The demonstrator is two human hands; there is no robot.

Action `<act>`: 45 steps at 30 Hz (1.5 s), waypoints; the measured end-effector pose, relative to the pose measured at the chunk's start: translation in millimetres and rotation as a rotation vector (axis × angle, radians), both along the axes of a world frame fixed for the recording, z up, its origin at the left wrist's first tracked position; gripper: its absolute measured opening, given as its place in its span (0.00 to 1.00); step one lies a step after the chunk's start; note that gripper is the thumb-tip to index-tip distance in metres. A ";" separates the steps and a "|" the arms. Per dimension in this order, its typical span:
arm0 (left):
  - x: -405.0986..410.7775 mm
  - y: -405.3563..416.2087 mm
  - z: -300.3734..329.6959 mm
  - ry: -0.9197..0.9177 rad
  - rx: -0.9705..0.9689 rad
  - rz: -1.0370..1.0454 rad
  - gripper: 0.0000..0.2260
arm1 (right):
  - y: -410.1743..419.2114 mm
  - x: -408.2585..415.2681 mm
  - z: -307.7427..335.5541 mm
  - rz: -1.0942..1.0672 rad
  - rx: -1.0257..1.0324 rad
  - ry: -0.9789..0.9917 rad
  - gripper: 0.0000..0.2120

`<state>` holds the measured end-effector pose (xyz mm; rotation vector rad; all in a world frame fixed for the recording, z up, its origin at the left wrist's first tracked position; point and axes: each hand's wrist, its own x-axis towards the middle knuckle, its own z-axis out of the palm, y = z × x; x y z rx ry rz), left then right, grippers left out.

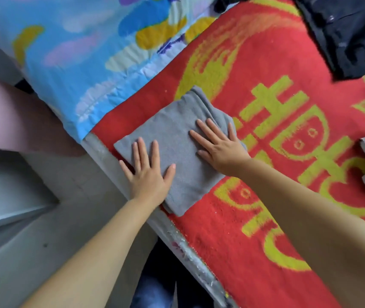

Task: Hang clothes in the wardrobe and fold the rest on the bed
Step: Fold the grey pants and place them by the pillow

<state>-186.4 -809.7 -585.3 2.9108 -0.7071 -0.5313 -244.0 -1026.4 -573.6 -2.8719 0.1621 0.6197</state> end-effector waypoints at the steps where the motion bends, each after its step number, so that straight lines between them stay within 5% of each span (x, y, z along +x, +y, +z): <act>1: -1.3 3.4 -8.0 0.000 0.002 -0.010 0.35 | -7.3 -2.0 -10.5 0.024 0.009 0.022 0.26; 7: 0.0 -8.5 -28.1 0.021 0.064 -0.001 0.35 | -17.2 1.3 -34.7 0.073 0.017 0.015 0.26; 11: -3.7 -14.2 3.0 0.001 0.293 -0.074 0.34 | -24.2 -13.0 -3.5 0.267 -0.005 -0.035 0.39; 16: -78.0 -33.8 23.2 0.090 0.171 -0.189 0.44 | -19.3 -61.0 4.4 0.573 -0.174 -0.089 0.47; 19: -93.7 -38.8 3.2 0.068 0.261 -0.140 0.48 | -5.8 -58.7 -14.2 0.441 -0.257 -0.185 0.44; 27: -75.9 -31.9 -9.9 -0.003 0.182 -0.133 0.35 | 10.2 -26.8 2.7 0.361 -0.203 -0.280 0.29; 33: -28.8 -13.7 45.5 0.061 -0.010 0.032 0.34 | 29.9 15.9 80.5 0.392 -0.253 -0.380 0.21; 38: 2.4 13.9 110.5 -0.045 -0.087 0.078 0.32 | 59.5 41.4 147.6 0.371 -0.282 -0.265 0.24; 45: -10.4 98.3 194.4 -0.270 -0.083 0.121 0.30 | 134.4 41.7 236.8 0.567 -0.255 -0.495 0.21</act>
